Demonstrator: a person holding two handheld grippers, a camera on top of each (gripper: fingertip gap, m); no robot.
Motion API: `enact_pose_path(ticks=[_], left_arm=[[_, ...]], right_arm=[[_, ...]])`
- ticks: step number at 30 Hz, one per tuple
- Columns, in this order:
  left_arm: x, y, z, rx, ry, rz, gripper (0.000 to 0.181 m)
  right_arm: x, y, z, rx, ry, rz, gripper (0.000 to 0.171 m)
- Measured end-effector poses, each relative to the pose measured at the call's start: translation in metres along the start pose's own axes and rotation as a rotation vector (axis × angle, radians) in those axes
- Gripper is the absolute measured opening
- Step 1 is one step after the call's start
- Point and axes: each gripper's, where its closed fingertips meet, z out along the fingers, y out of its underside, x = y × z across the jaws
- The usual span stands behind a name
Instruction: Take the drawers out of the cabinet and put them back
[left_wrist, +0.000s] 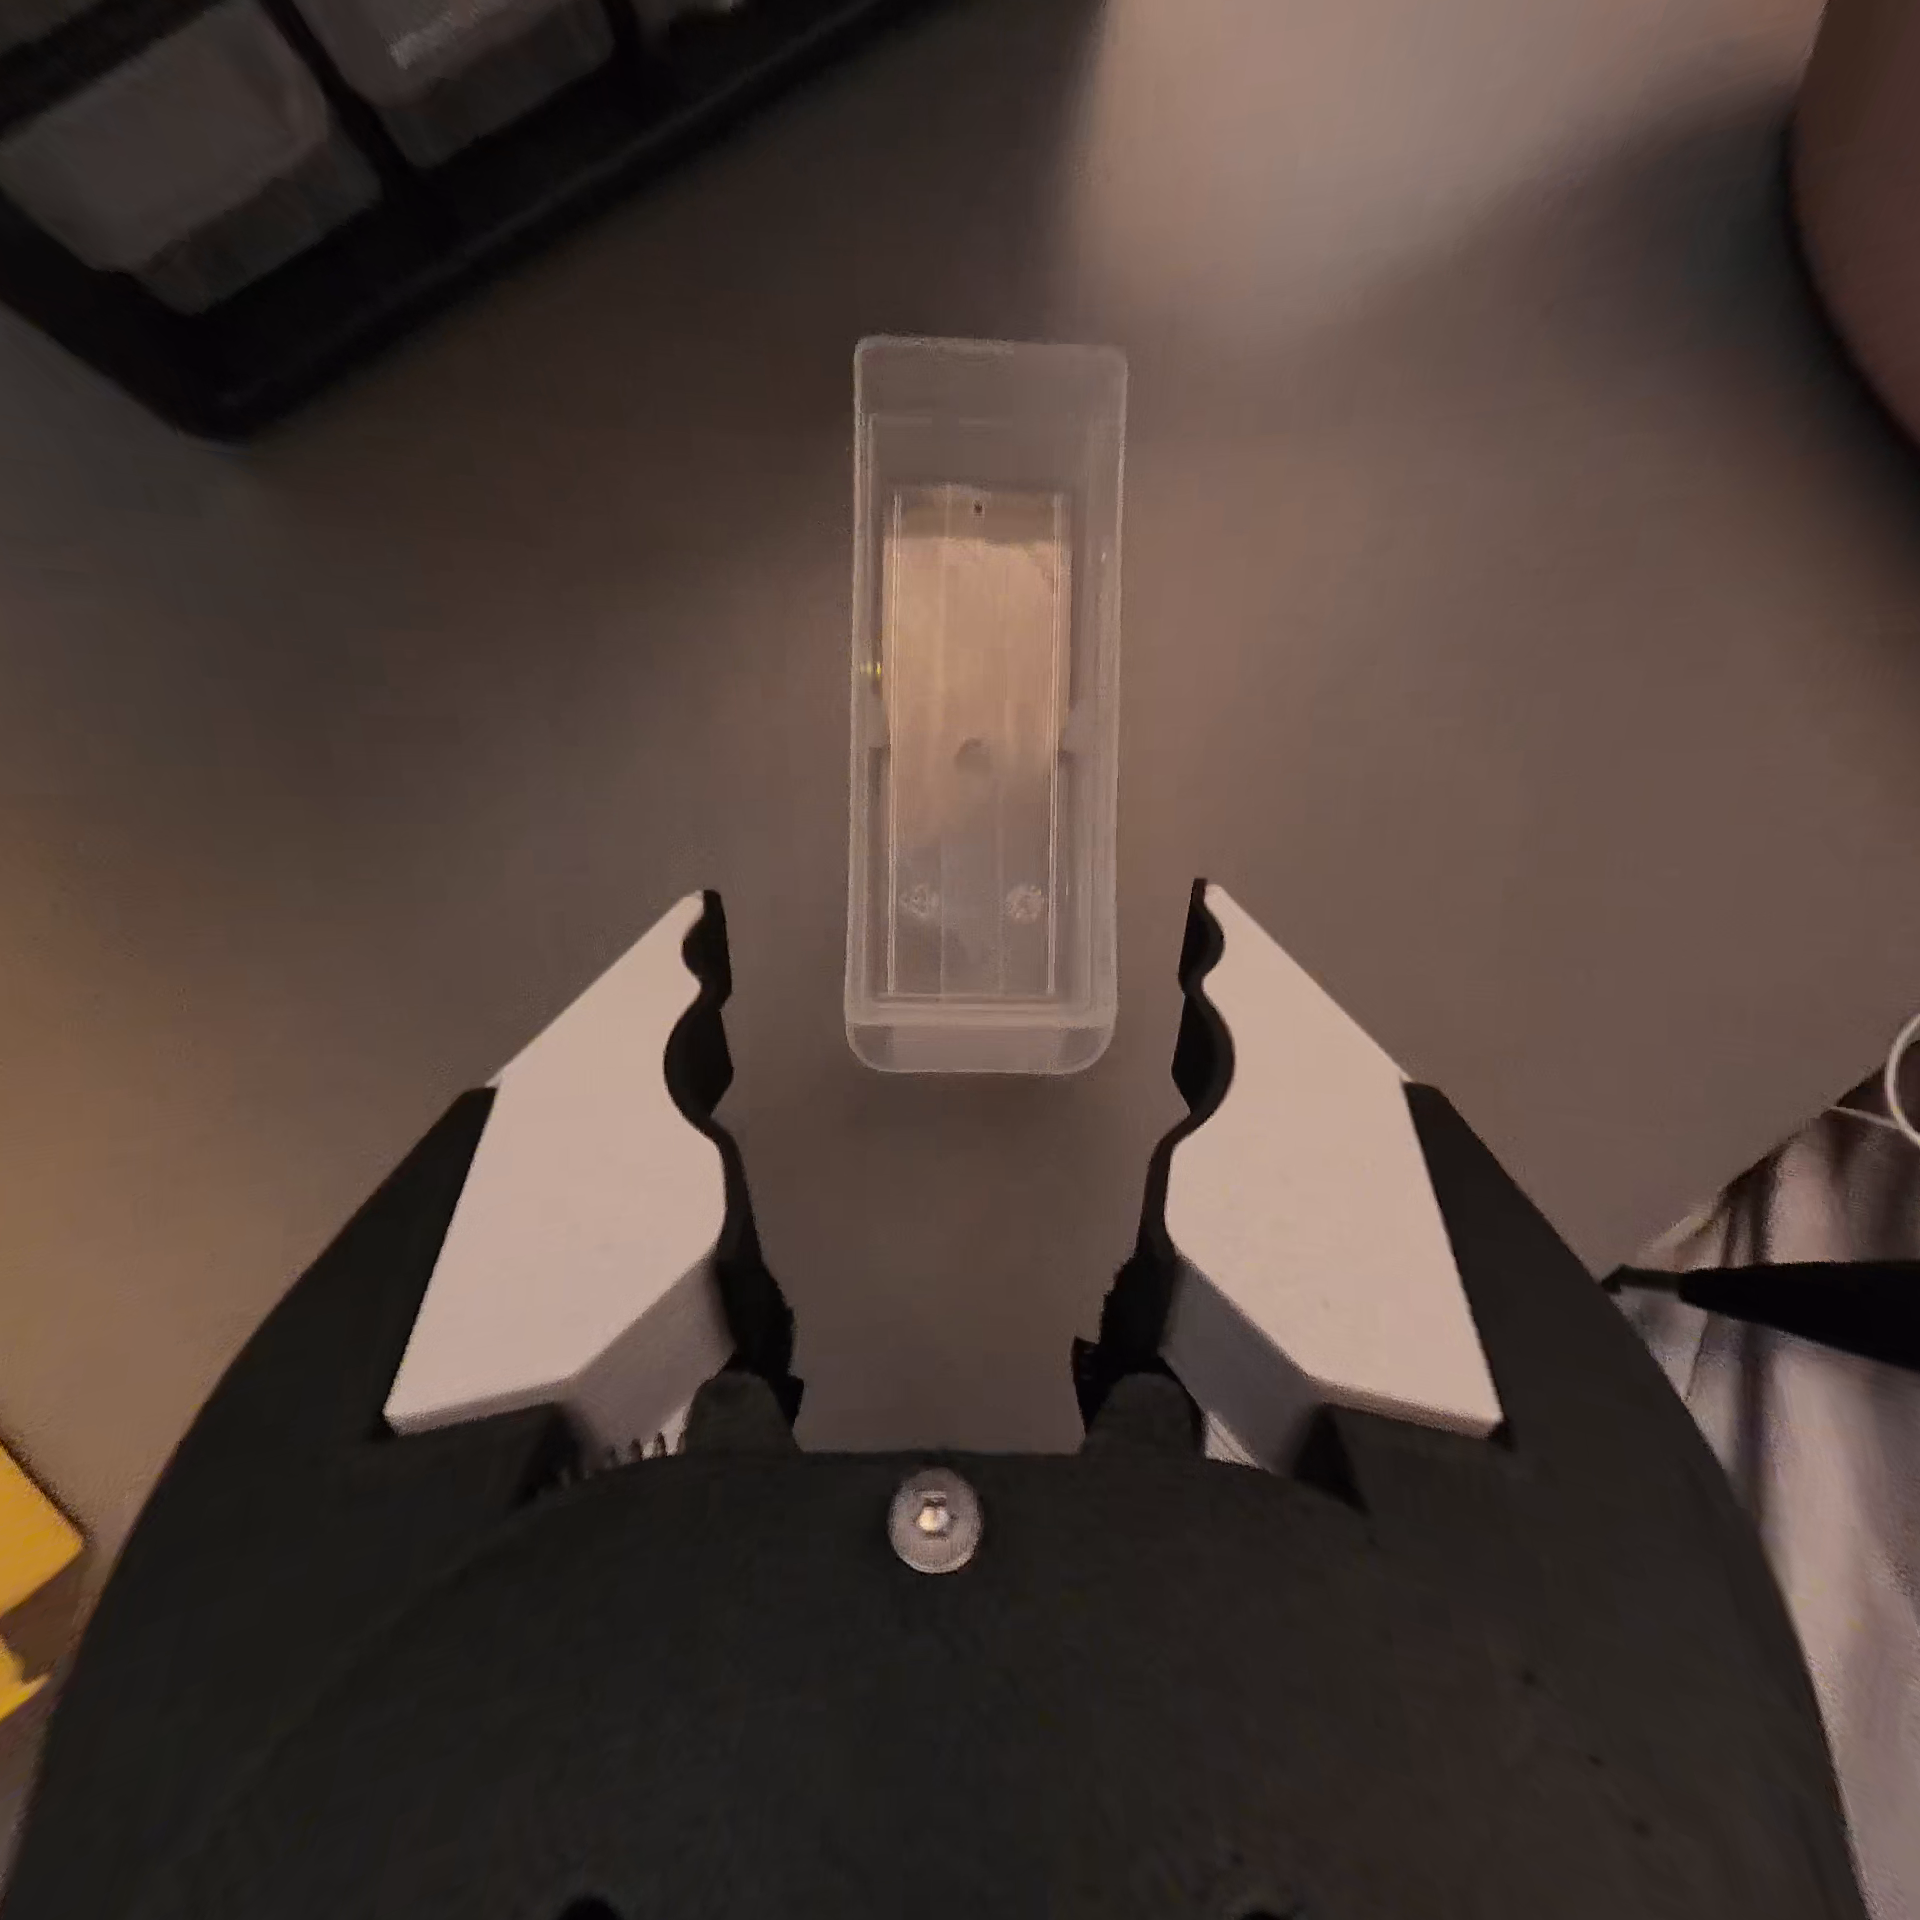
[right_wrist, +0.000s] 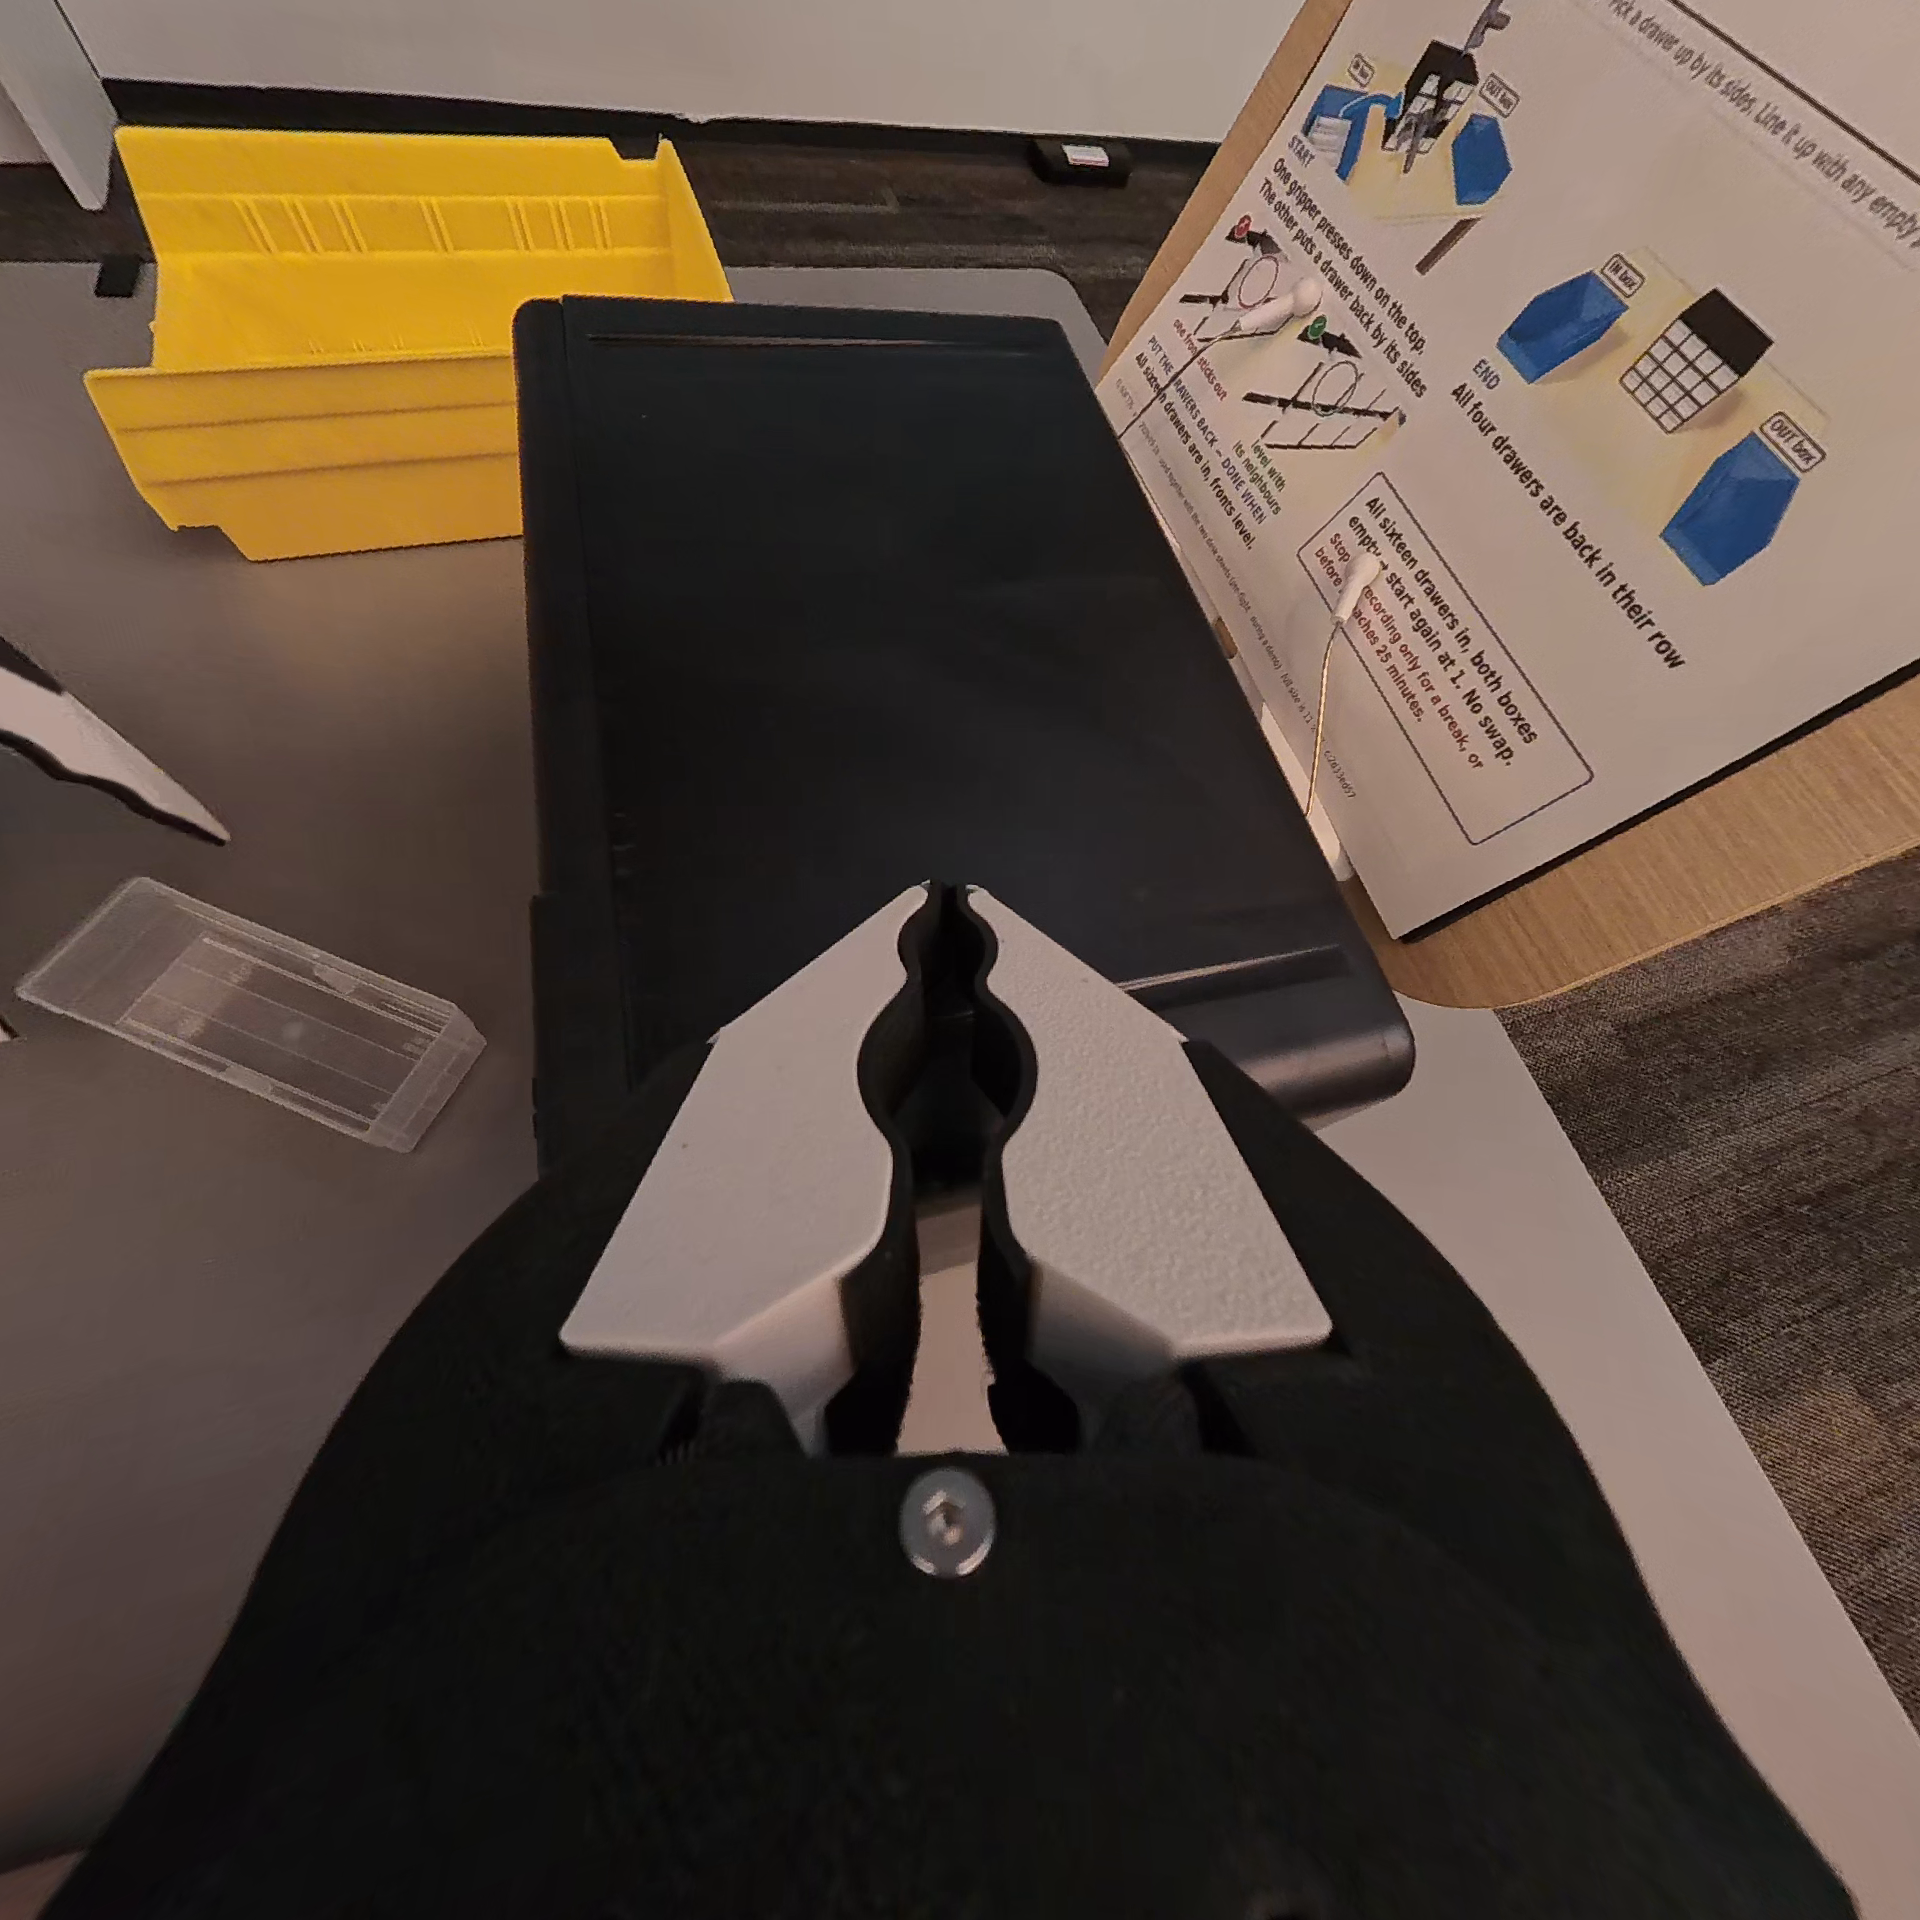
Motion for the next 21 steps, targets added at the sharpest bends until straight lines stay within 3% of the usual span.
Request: enact_pose_path(ticks=[11, 14, 17, 21], left_arm=[[0.049, 0.009, 0.017, 0.004, 0.278, -0.030, 0.089], [0.039, -0.003, 0.013, 0.037, 0.226, 0.033, 0.089], [-0.003, -0.053, -0.020, 0.194, 0.080, 0.129, 0.074], [-0.062, -0.166, -0.090, 0.561, -0.094, 0.197, 0.046]], right_arm=[[0.000, 0.000, 0.000, -0.009, 0.013, -0.010, 0.000], [0.000, 0.000, 0.000, -0.015, 0.023, -0.013, 0.000], [0.000, 0.000, 0.001, -0.029, 0.043, -0.028, 0.000], [0.000, 0.000, 0.001, -0.055, 0.081, -0.042, 0.000]])
